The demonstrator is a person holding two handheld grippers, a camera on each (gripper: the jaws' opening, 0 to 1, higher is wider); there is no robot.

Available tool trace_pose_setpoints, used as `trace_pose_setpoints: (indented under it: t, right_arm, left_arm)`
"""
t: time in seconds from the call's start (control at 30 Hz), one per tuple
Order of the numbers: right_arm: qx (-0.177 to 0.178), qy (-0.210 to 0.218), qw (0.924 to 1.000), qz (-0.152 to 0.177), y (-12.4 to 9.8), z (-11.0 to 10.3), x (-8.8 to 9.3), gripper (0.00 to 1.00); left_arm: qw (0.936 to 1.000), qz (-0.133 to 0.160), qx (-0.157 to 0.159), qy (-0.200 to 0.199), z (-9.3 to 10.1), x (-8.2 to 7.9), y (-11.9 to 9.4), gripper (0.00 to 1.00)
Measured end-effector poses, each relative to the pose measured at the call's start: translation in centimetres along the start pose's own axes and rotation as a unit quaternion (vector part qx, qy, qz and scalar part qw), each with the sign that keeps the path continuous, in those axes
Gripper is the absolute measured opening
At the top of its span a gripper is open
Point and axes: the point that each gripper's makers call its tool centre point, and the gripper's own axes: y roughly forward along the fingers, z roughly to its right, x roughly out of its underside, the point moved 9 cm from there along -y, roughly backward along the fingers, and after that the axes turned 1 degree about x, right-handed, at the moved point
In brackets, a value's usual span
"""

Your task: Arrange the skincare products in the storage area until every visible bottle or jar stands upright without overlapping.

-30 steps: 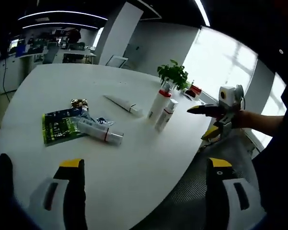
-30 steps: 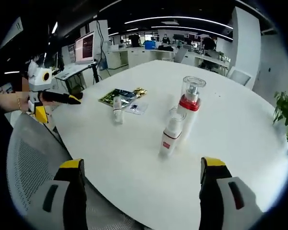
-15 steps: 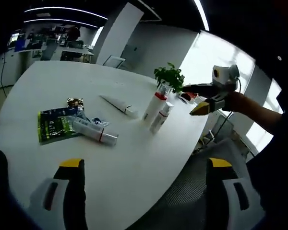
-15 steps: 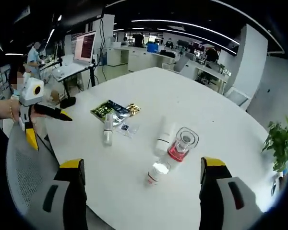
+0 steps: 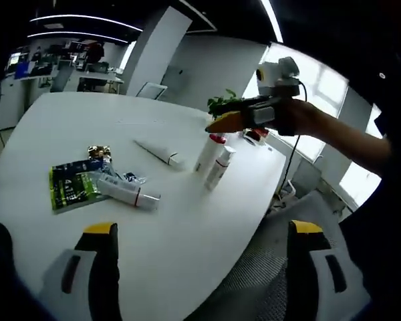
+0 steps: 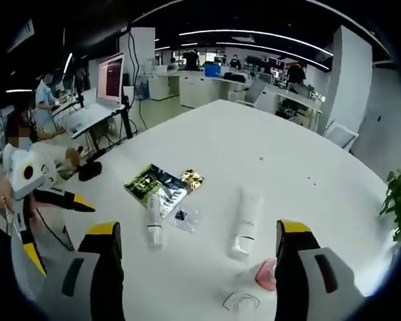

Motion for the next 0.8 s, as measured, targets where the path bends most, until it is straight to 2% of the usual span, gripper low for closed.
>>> trace_pose_setpoints:
  t: [0.07,0.13,0.23,0.3,0.4,0.47,0.5,0.6,0.73,0.8]
  right_arm:
    - [0.011,0.005,0.9999,-0.008,1.1,0.0,-0.1,0.97]
    - [0.032,-0.018,0.9992,-0.018,2.0,0.2,-0.7,0.99]
    - [0.034,-0.029,0.9986,-0.028,3.6,0.6,-1.5,0.98]
    - [0.032,-0.028,0.9985,-0.035,4.8,1.1,-1.9,0.94]
    - [0.037,-0.014,0.9978,-0.053,5.5,1.3,-1.9,0.89]
    - [0.038,0.003,0.9971,-0.065,7.4,2.6,-2.0,0.89]
    - [0.043,0.022,0.9954,-0.082,7.8,3.0,-1.8,0.87]
    - [0.047,0.045,0.9922,-0.106,9.8,4.3,-1.4,0.84]
    - [0.051,0.052,0.9876,-0.139,11.5,4.9,-0.6,0.84]
    - [0.057,0.049,0.9853,-0.153,13.0,6.0,-0.4,0.83]
  left_arm:
    - [1.0,0.0,0.003,0.001,-0.1,0.0,0.1,0.97]
    - [1.0,0.001,0.006,-0.001,-0.2,0.0,0.1,0.97]
    - [1.0,-0.006,0.008,-0.002,-0.3,0.1,0.3,0.95]
    - [0.9999,-0.006,0.011,-0.006,-0.3,0.1,0.4,0.94]
    - [0.9998,-0.009,0.016,-0.009,-0.4,0.3,0.5,0.94]
    - [0.9998,-0.009,0.018,-0.01,-0.5,0.2,0.6,0.94]
    - [0.9997,-0.009,0.019,-0.01,-0.5,0.2,0.6,0.94]
    - [0.9996,-0.007,0.024,-0.013,-0.7,0.1,0.7,0.93]
    - [0.9995,-0.012,0.026,-0.014,-1.1,0.1,0.9,0.92]
    - [0.9994,-0.011,0.026,-0.018,-1.3,0.1,0.9,0.92]
